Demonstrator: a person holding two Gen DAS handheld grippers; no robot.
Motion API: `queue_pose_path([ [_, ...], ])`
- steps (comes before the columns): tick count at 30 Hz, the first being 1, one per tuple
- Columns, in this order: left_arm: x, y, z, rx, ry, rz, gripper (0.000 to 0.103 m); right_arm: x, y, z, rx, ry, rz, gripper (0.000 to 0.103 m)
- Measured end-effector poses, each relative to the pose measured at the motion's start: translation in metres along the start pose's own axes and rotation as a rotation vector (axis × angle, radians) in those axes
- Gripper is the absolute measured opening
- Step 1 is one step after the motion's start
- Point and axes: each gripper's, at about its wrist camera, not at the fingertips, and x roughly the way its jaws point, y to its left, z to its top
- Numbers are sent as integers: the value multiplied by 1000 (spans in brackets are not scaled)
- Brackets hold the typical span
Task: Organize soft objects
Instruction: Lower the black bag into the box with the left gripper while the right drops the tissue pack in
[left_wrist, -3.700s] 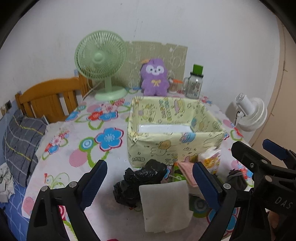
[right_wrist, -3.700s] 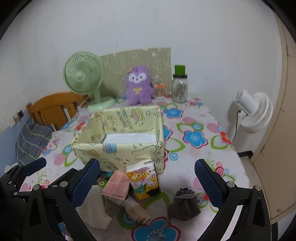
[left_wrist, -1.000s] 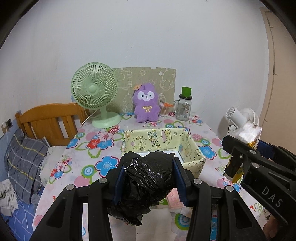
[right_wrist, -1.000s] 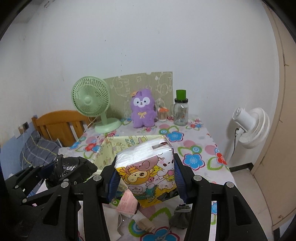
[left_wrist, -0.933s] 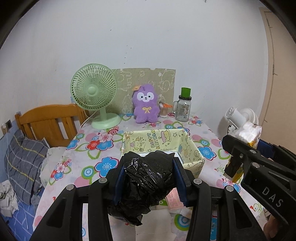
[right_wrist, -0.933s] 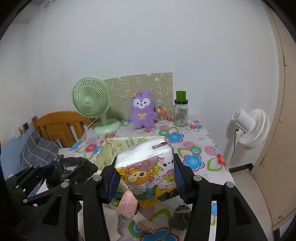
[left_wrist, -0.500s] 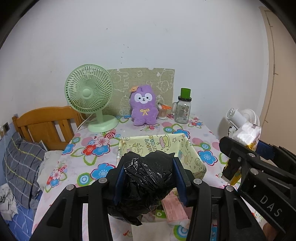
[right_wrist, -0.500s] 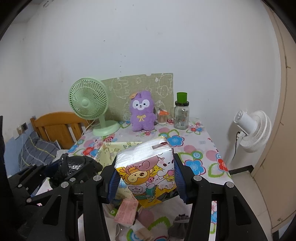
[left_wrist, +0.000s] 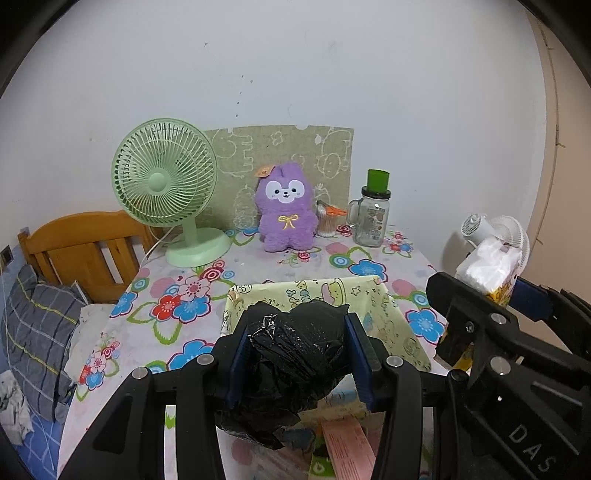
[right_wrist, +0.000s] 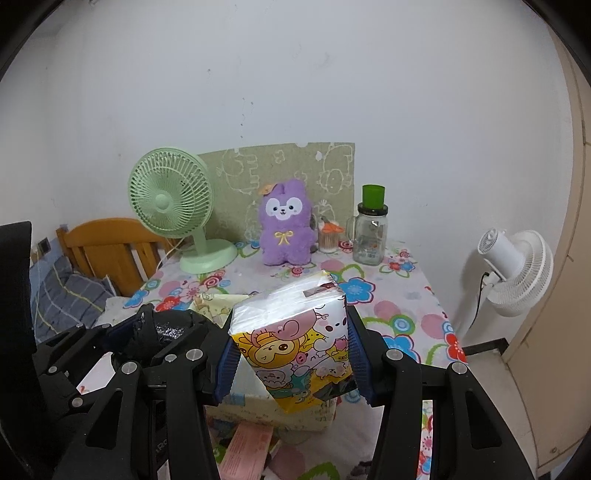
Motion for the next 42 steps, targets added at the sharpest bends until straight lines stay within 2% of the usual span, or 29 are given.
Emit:
queue_pose_path([
  [15, 59, 3, 1, -31, 64, 11, 51, 70, -3, -2, 8, 86, 37, 56],
  [20, 77, 5, -2, -42, 113, -4, 57, 89, -4, -4, 13, 121, 50, 56],
  [23, 84, 6, -4, -44, 133, -14, 66, 98, -4, -6, 16, 138, 51, 56],
  [24, 85, 6, -4, -42, 136, -13, 73, 100, -3, -7, 14, 143, 52, 57],
  [25, 87, 5, -5, -37, 139, -5, 80, 103, -3, -8, 14, 152, 51, 58],
  [27, 88, 4, -6, -32, 140, 6, 87, 108, -3, -9, 12, 171, 58, 63],
  [29, 87, 2, -8, -26, 138, 10, 92, 112, -1, -10, 0, 188, 57, 82],
  [32, 86, 2, -9, -28, 138, -5, 97, 110, -3, -11, -4, 181, 52, 93],
  [37, 82, 1, -8, -23, 129, 12, 103, 107, -3, -10, -8, 180, 43, 95],
  [42, 72, 1, -6, -25, 108, 22, 103, 97, -1, -7, -13, 165, 44, 96],
])
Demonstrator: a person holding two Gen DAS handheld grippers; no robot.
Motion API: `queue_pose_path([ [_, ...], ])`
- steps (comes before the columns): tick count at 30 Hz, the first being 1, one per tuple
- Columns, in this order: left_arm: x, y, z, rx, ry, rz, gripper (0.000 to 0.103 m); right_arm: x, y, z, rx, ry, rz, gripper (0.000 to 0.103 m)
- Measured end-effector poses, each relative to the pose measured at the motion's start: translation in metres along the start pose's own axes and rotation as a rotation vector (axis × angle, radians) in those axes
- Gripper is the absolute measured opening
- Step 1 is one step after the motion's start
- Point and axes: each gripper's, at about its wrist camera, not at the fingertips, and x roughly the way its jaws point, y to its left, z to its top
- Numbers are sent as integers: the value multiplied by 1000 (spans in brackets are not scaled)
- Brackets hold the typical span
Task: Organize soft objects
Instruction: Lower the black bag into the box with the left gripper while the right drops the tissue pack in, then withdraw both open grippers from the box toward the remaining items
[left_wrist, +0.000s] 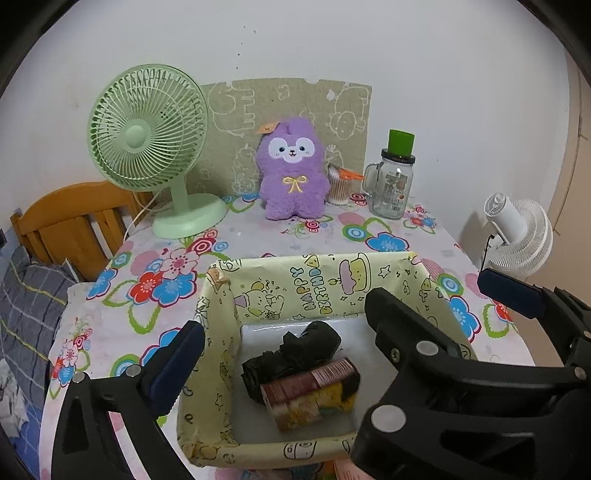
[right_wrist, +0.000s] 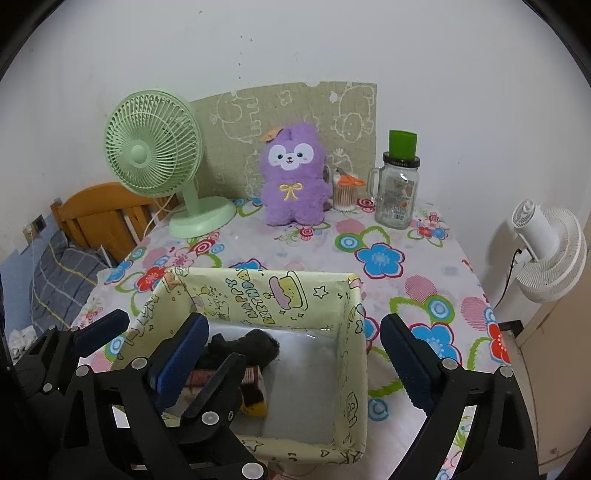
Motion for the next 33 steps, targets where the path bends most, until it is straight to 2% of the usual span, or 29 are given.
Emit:
queue_pose_path([
  [24, -92, -5, -13, 13, -125, 24, 103, -99, 15, -12, -22, -121, -7, 98],
  [33, -124, -10, -25, 13, -157, -7, 103, -138, 20, -25, -34, -160, -30, 99],
])
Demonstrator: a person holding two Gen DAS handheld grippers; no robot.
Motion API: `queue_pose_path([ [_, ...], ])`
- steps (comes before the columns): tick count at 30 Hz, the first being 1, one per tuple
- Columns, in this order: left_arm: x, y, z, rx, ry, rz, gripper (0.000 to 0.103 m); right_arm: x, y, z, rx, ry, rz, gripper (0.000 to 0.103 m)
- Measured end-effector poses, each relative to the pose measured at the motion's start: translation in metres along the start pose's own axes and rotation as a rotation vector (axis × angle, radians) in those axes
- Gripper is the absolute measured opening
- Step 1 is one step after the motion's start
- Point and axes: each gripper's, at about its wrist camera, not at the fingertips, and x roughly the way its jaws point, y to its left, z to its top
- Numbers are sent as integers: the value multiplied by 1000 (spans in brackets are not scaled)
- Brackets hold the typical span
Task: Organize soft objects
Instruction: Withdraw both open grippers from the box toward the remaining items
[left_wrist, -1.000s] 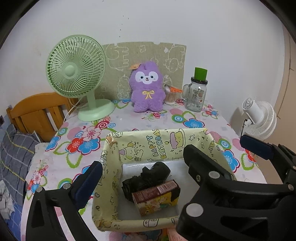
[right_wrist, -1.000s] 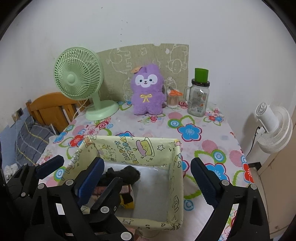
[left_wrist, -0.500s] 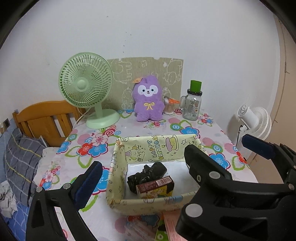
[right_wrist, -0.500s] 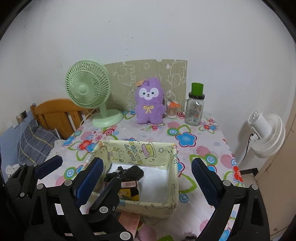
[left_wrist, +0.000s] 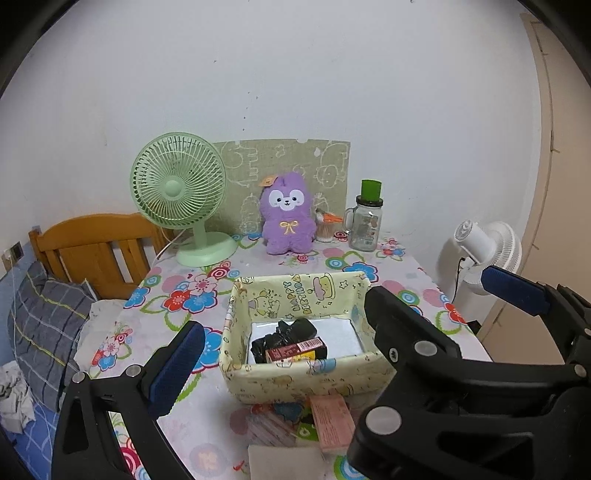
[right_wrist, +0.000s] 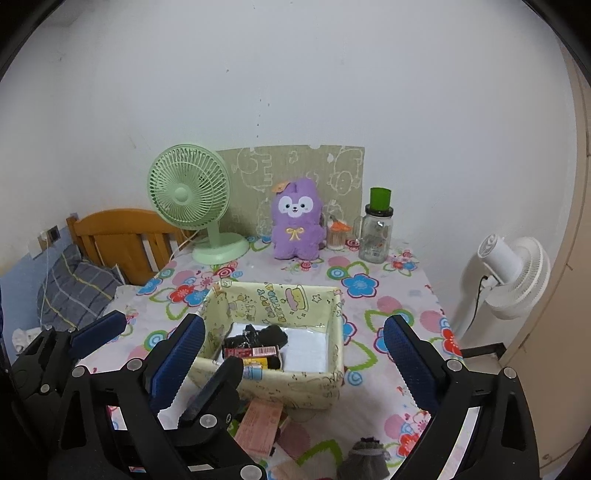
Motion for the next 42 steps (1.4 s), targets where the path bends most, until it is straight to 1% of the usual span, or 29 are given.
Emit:
queue_pose_path([
  [10, -28, -4, -14, 1, -30, 11, 103, -28, 4, -13, -2, -22, 6, 100],
  [19, -36, -10, -33, 11, -26, 7, 103, -38, 4, -34, 5, -16, 5, 100],
  [24, -35, -14, -44, 18, -26, 18, 103, -37, 1, -48, 22, -9, 14, 100],
  [30, -30, -16, -56, 15, -7, -1, 103, -34, -1, -61, 25, 10, 12, 100],
  [38, -17, -15, -79, 6, 37, -5, 103, -19, -1, -86, 26, 51, 18, 100],
  [42, -11, -13, -93, 1, 42, -12, 103, -11, 0, -98, 30, 73, 29, 100],
])
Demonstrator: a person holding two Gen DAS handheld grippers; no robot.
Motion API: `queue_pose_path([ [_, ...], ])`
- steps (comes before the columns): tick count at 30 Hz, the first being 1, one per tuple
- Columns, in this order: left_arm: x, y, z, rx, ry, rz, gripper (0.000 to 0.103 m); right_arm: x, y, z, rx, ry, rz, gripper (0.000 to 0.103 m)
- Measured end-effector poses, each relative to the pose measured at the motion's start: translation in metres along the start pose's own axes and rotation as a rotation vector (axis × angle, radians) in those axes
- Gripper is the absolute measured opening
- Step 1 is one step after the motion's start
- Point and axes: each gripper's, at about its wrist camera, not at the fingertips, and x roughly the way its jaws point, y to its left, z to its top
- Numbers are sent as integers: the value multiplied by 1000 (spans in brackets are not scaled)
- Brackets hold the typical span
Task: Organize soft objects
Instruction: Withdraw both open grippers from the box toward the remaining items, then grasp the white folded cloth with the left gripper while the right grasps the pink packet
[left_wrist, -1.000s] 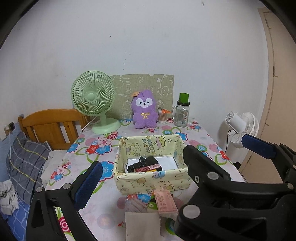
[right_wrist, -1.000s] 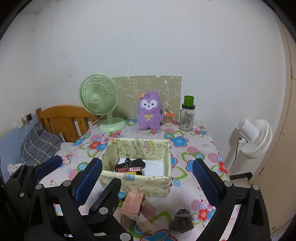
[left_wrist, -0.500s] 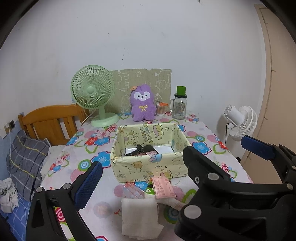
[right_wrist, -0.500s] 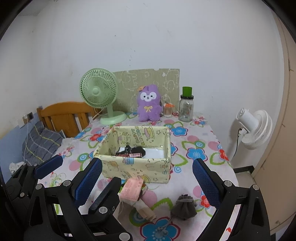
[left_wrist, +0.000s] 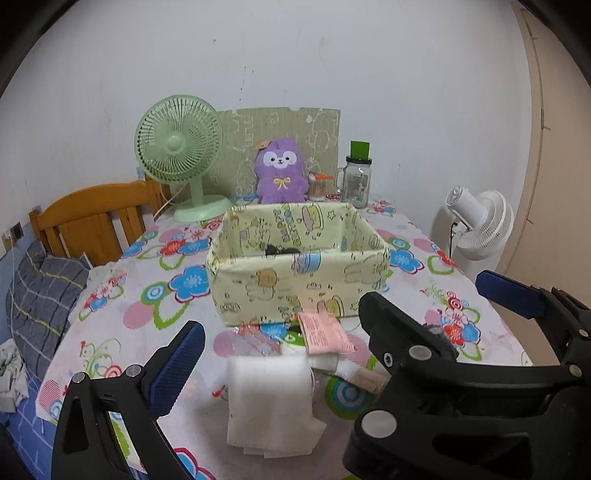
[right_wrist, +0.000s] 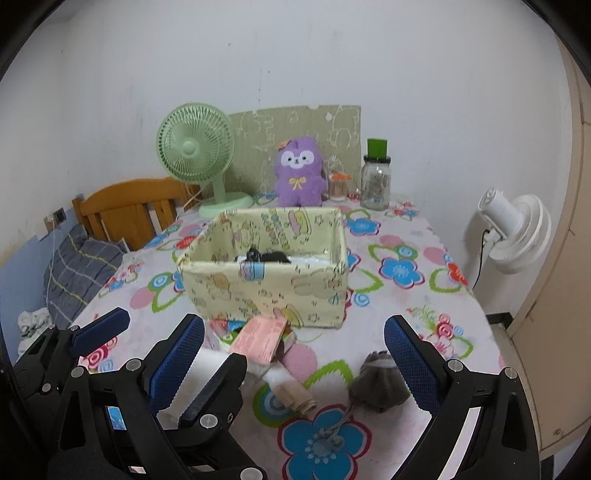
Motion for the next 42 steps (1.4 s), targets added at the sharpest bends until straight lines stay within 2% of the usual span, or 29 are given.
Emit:
queue_pose_path([
  [9, 14, 4, -26, -14, 19, 2, 103, 21, -1, -27, 4, 36, 12, 99],
  [20, 44, 13, -50, -43, 107, 12, 100, 54, -4, -50, 27, 119, 12, 99],
  [23, 50, 17, -55, -54, 131, 17, 92, 63, -2, -55, 23, 145, 15, 99],
  [27, 58, 23, -60, -75, 166, 30, 72, 71, 0, -57, 17, 164, 18, 99],
  [31, 60, 28, -61, -91, 175, 18, 59, 74, 1, -57, 20, 171, 22, 100],
  [37, 52, 30, -53, -92, 153, 25, 51, 75, 5, -49, 24, 164, 37, 100],
  [42, 47, 37, -43, -107, 136, 32, 49, 75, 10, -39, 23, 152, 50, 100],
])
